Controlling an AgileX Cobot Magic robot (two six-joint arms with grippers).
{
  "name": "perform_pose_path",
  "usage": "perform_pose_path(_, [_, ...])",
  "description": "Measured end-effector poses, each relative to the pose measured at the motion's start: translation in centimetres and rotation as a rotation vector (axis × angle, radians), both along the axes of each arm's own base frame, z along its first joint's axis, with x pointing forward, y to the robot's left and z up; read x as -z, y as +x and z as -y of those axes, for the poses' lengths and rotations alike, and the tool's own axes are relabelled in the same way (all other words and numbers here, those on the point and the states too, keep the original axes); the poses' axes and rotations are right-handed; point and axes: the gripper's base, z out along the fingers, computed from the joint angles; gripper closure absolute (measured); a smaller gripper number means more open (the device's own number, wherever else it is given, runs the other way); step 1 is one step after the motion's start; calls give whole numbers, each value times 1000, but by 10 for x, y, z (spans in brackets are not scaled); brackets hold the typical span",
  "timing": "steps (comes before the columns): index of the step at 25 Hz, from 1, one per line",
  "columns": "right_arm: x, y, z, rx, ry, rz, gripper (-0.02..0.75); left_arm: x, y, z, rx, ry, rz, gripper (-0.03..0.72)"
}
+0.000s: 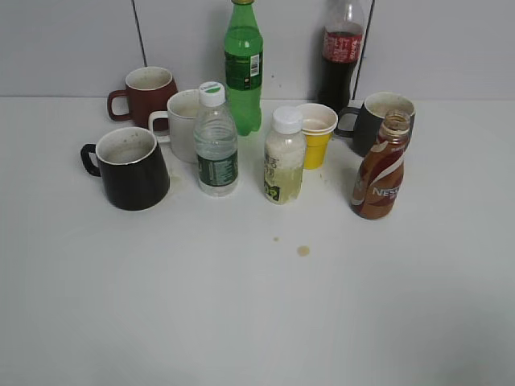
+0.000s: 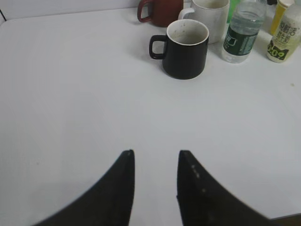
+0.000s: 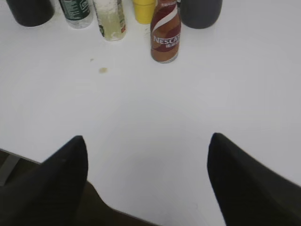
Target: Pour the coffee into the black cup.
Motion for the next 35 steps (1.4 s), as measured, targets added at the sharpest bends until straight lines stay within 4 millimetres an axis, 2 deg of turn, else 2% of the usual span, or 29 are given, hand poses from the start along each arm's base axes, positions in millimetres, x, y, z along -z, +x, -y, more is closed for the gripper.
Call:
perform_pose_path(5, [0, 1, 0, 174, -1, 0, 146, 0, -1, 0, -55, -1, 5, 447])
perform_pose_path(10, [0, 2, 0, 294, 0, 0, 146, 0, -11, -2, -107, -10, 72, 447])
perform_pose_path(20, [0, -7, 1, 303, 9, 54, 147, 0, -15, -2, -113, -13, 95, 447])
perform_pose_path(35, [0, -7, 1, 302, 10, 55, 150, 0, -15, -2, -117, -12, 95, 447])
